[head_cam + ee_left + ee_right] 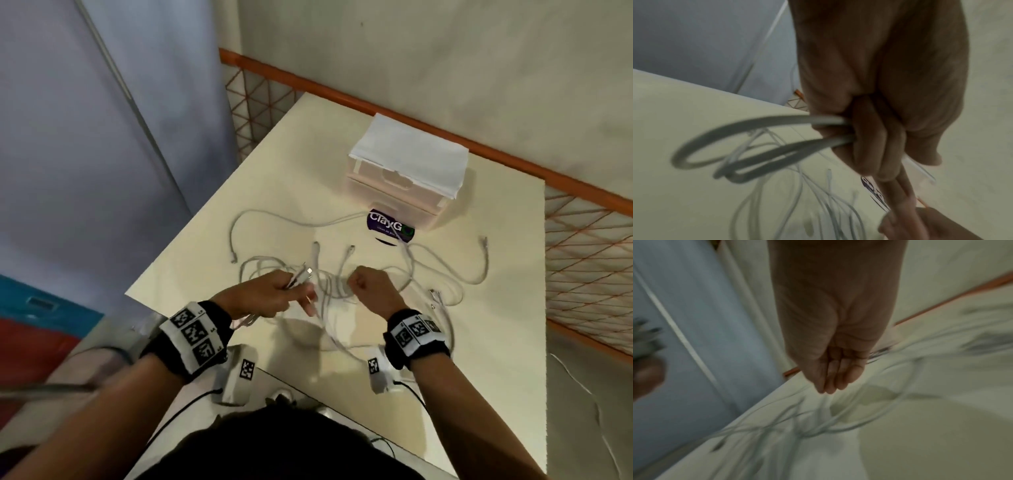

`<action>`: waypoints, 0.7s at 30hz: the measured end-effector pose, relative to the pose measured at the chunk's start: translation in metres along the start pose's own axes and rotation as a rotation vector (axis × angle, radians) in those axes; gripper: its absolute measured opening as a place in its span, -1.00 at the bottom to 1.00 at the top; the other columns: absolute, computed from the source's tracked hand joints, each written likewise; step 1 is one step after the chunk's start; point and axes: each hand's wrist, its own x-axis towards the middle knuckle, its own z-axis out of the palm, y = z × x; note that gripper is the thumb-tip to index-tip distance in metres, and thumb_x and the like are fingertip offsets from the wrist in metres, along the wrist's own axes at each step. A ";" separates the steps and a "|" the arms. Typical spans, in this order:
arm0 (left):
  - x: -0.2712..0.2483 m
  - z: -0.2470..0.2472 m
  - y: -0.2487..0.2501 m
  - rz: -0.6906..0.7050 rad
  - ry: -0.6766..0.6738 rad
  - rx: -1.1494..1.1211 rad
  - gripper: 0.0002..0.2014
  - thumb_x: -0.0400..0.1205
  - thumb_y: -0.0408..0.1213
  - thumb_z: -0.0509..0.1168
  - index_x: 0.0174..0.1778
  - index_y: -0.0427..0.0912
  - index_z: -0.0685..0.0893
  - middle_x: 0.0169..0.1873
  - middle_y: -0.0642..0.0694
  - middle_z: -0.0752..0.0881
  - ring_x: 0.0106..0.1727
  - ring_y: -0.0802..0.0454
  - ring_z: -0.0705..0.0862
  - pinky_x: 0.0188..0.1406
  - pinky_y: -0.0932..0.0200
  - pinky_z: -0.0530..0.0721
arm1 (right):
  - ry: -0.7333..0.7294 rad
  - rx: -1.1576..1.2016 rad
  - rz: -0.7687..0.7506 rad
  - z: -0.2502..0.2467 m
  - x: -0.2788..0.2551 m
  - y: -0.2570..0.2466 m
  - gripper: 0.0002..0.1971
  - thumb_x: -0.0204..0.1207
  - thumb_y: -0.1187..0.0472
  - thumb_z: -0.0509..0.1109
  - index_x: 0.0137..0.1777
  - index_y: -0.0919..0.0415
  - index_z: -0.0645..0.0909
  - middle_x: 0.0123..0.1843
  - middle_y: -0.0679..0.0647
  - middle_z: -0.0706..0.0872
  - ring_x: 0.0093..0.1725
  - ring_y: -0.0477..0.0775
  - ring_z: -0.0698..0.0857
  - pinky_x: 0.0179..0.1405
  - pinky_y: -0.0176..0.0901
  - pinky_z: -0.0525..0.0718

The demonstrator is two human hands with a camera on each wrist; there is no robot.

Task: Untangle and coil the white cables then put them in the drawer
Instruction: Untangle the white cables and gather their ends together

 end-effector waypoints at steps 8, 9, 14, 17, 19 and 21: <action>-0.027 -0.031 -0.015 -0.033 0.276 -0.349 -0.64 0.68 0.06 0.15 -0.25 -0.15 0.52 -0.48 0.05 0.45 -0.54 0.17 0.25 -0.59 0.36 0.23 | -0.116 -0.055 -0.014 0.052 0.045 -0.029 -0.73 0.52 0.46 0.23 0.21 0.48 0.43 0.12 0.45 0.69 0.13 0.39 0.67 -0.07 -0.05 0.51; -0.027 -0.033 -0.017 -0.053 0.278 -0.385 -0.65 0.68 0.06 0.16 -0.25 -0.15 0.52 -0.48 0.04 0.45 -0.52 0.14 0.24 -0.59 0.36 0.24 | -0.102 -0.088 -0.006 0.050 0.044 -0.026 -0.74 0.54 0.44 0.21 0.21 0.49 0.44 0.15 0.45 0.67 0.16 0.39 0.66 0.00 -0.02 0.51; -0.013 -0.036 -0.007 -0.026 0.160 -0.622 -0.76 0.69 -0.21 0.08 -0.27 -0.17 0.46 -0.44 -0.08 0.46 -0.61 0.16 0.18 -0.63 0.34 0.18 | 0.066 -0.085 0.116 0.016 0.044 -0.007 -0.73 0.57 0.38 0.18 0.24 0.44 0.49 0.28 0.42 0.54 0.25 0.36 0.55 0.22 0.03 0.50; 0.007 -0.027 0.007 0.031 0.175 -0.620 -0.84 0.75 -0.25 0.06 -0.14 -0.16 0.42 -0.40 -0.06 0.46 -0.56 0.17 0.28 -0.56 0.34 0.28 | 0.184 0.172 -0.020 -0.013 0.033 -0.017 -0.87 0.55 0.41 0.22 0.03 0.26 0.53 0.06 0.34 0.61 -0.06 0.23 0.60 0.05 0.08 0.60; 0.021 -0.020 0.013 0.080 0.226 -0.566 -0.84 0.77 -0.23 0.03 -0.10 -0.14 0.43 -0.35 -0.03 0.44 -0.55 0.23 0.34 -0.54 0.37 0.36 | 0.122 0.312 -0.154 -0.029 0.017 -0.036 -0.91 0.57 0.38 0.28 -0.01 0.20 0.52 -0.06 0.20 0.56 -0.21 0.10 0.57 -0.12 -0.02 0.65; 0.033 -0.012 0.021 0.131 0.278 -0.565 -0.82 0.77 -0.22 0.02 -0.06 -0.15 0.48 -0.31 -0.01 0.42 -0.52 0.24 0.36 -0.53 0.39 0.40 | 0.025 0.397 -0.240 -0.039 -0.001 -0.054 -0.92 0.57 0.34 0.32 0.02 0.18 0.54 -0.14 0.05 0.54 -0.27 -0.02 0.54 -0.22 -0.16 0.65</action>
